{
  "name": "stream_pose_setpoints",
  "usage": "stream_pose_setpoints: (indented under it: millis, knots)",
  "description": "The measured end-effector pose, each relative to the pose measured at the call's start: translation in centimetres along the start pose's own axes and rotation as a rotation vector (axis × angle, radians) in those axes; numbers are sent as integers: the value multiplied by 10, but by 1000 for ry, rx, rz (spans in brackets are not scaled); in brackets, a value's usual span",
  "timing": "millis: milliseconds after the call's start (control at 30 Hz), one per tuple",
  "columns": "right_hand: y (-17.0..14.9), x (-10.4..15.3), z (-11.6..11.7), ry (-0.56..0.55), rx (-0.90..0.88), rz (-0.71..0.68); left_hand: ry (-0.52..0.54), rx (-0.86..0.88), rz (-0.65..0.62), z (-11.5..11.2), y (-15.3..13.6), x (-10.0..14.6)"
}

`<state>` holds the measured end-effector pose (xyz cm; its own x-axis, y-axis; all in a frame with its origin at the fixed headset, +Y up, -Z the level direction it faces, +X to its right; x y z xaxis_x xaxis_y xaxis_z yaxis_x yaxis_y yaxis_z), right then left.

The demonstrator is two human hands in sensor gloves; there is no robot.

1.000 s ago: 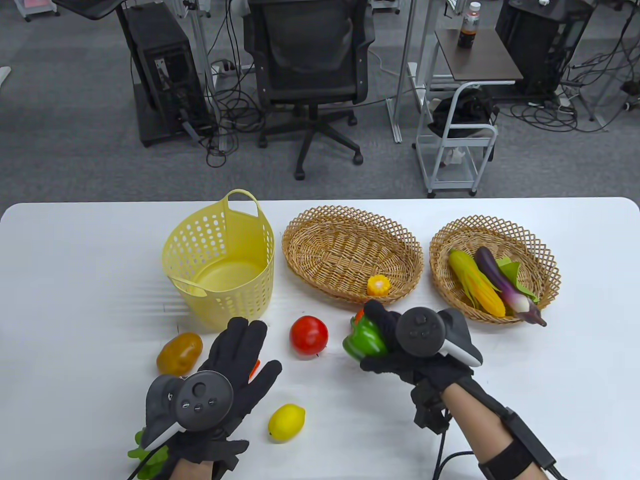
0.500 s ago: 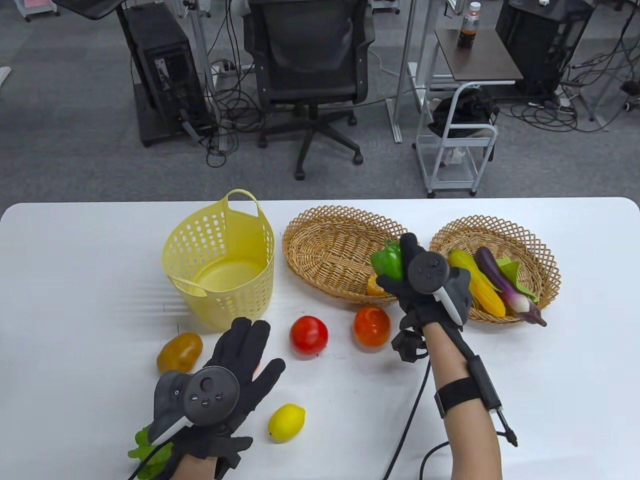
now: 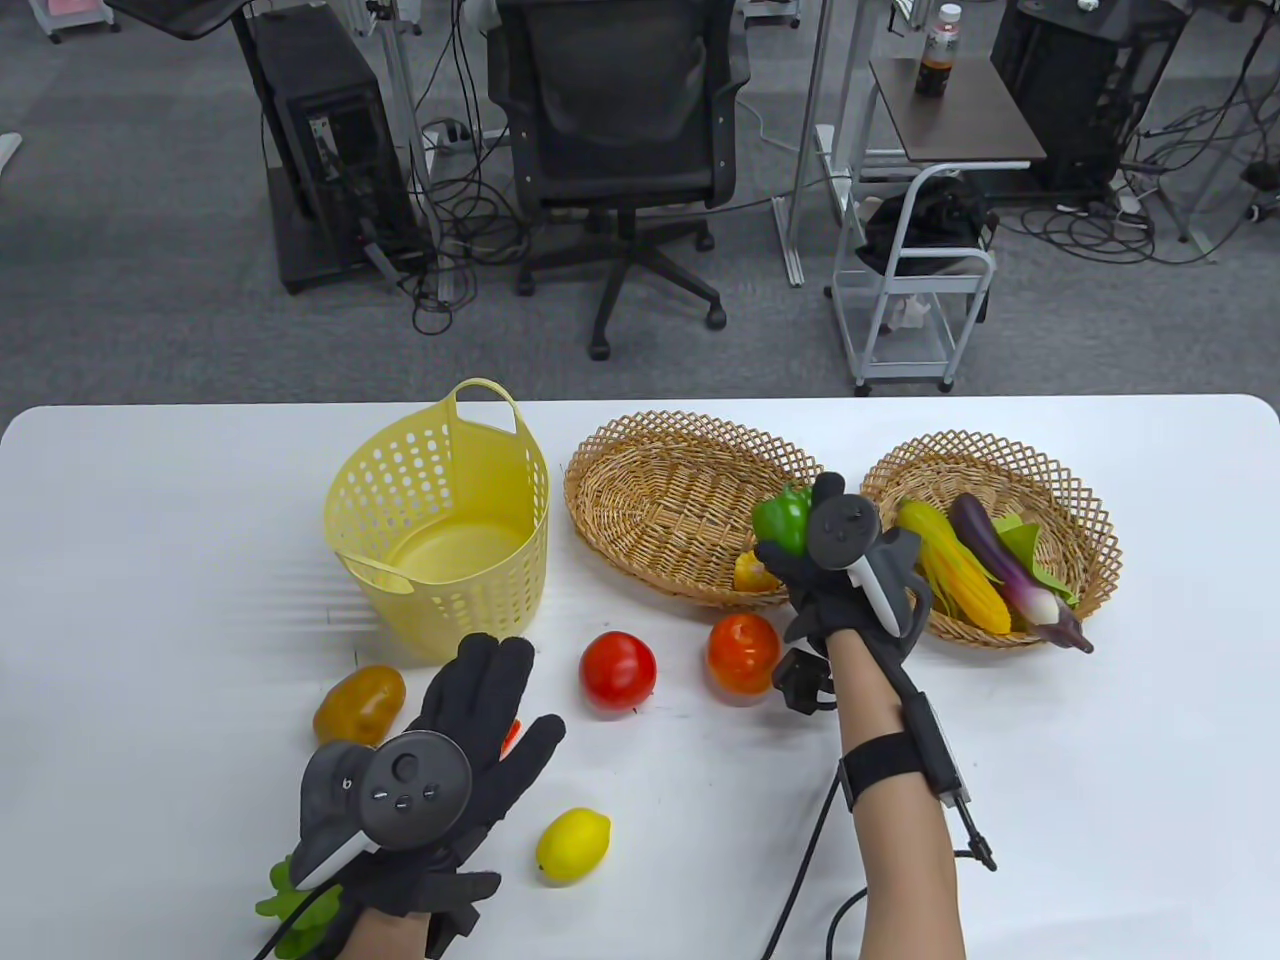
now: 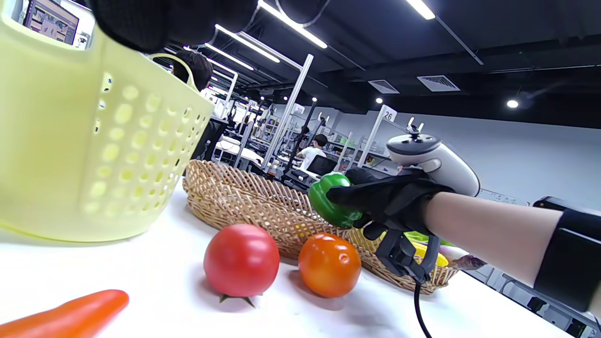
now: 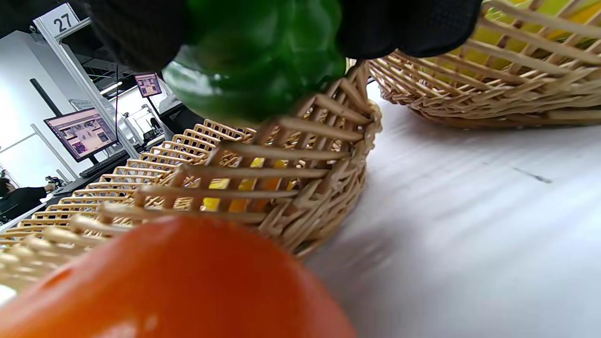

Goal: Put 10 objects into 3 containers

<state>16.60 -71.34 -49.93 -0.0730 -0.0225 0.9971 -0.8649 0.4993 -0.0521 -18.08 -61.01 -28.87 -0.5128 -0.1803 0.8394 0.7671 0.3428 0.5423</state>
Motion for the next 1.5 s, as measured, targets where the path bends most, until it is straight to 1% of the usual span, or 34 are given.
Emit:
stream_pose_setpoints:
  millis: [133,367,467,567,733,833,933,1033,1167,1200,1333,1500]
  knots:
    - [-3,1,-1,-20,-22,12,0,1,0,0,0,0]
    - [-4,10,-3,5,-9,-35,1,-1,-4,0,0,0]
    - [0,17,0,59,-9,-83,-2,-3,-4,-1,1,0]
    - [8,27,2,89,4,-138,-1,0,-6,-1,1,0]
    - [23,48,13,197,51,-233,-1,0,-8,-1,1,1]
    - [34,61,23,267,124,-287,2,1,-9,-1,1,1]
    - [39,68,39,403,229,-286,3,2,-12,-1,2,2]
    - [39,70,52,464,278,-278,4,2,-16,-1,3,2]
    - [39,72,67,484,309,-290,7,6,-20,0,2,3]
    - [40,73,68,454,310,-306,10,7,-21,0,2,3]
    - [41,76,71,456,366,-310,11,9,-21,1,2,4]
    - [39,80,73,413,384,-325,10,9,-26,1,3,4]
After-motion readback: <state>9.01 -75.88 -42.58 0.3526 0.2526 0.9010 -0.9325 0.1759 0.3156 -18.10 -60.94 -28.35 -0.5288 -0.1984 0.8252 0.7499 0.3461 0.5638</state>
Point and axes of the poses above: the tracker on the back of each hand, its own y axis roughly to the thumb side, its own x axis roughly from the fingertips to the wrist, z = x × y, the point moved 5 cm from there along -x, roughly from the wrist to the fingertips, and after that the axes turned 10 degrees about -z, right-handed, at the moved point
